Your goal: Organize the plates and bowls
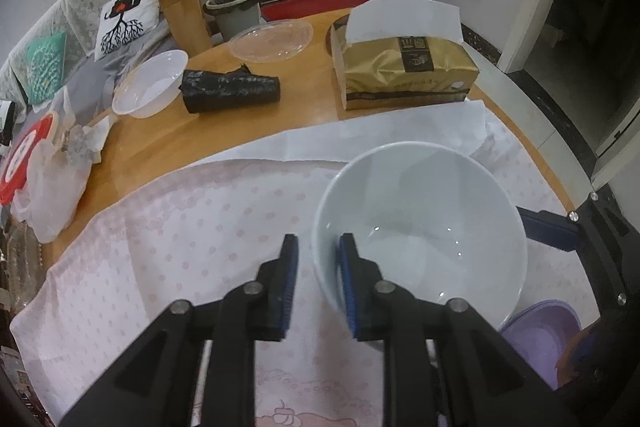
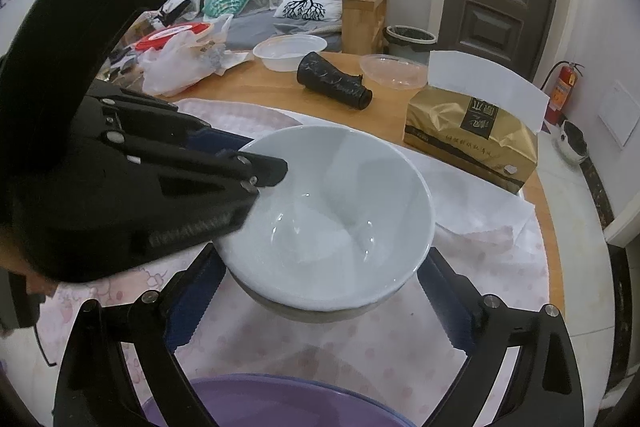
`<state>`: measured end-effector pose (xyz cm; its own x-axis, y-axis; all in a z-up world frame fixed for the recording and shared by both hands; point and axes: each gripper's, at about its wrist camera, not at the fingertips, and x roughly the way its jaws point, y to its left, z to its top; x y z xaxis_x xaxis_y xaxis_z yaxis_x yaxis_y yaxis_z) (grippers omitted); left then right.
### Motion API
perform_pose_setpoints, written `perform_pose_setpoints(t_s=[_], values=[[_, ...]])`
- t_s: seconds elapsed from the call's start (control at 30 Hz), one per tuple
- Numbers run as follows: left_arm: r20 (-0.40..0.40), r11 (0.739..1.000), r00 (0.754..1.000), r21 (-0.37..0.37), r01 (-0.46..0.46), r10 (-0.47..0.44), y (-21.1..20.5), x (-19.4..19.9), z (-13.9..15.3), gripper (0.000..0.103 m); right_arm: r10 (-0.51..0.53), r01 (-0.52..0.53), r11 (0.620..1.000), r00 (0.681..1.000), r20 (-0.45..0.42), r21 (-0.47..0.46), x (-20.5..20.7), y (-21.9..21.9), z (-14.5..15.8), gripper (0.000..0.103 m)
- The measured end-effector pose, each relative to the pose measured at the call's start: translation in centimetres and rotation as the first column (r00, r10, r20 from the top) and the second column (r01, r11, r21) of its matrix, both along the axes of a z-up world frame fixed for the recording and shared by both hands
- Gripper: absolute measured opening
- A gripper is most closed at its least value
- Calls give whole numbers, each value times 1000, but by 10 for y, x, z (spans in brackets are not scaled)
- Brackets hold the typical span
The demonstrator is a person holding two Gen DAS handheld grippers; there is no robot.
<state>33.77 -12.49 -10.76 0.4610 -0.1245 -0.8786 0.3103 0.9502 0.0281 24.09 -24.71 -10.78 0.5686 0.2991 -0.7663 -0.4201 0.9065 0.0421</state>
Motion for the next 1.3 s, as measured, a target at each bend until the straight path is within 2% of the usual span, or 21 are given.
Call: perform_pose_setpoints(t_s=[0.07, 0.17, 0.3, 0.5, 0.67, 0.9, 1.07, 1.3], values=[[-9, 1000, 1000, -13, -6, 6, 3, 2, -2, 25, 8, -8, 1000, 1000, -10, 7, 0, -2, -2, 95], [-48, 997, 999, -77, -12, 9, 7, 7, -5, 25, 23, -22, 999, 999, -39, 24, 1, -6, -9, 95], [-85, 997, 996, -78, -14, 8, 3, 15, -16, 26, 38, -37, 999, 994, -98, 10, 3, -3, -28, 95], [-114, 992, 993, -122, -4, -10, -4, 21, -28, 28, 27, -30, 999, 994, -101, -29, 12, 6, -45, 95], [-119, 988, 993, -153, -13, -6, -3, 25, -30, 27, 14, -7, 999, 988, -152, 44, 25, 2, -55, 95], [-111, 988, 994, -156, -5, -13, -3, 25, -30, 25, 0, 15, 996, 986, -167, 85, 32, 2, -63, 94], [-110, 986, 994, -168, 0, -19, 0, 19, -26, 23, -11, 21, 998, 988, -153, 61, 27, 5, -61, 91], [-104, 995, 994, -99, 15, -25, 16, -7, -13, 23, 14, -4, 997, 990, -137, 73, 8, 25, -56, 88]])
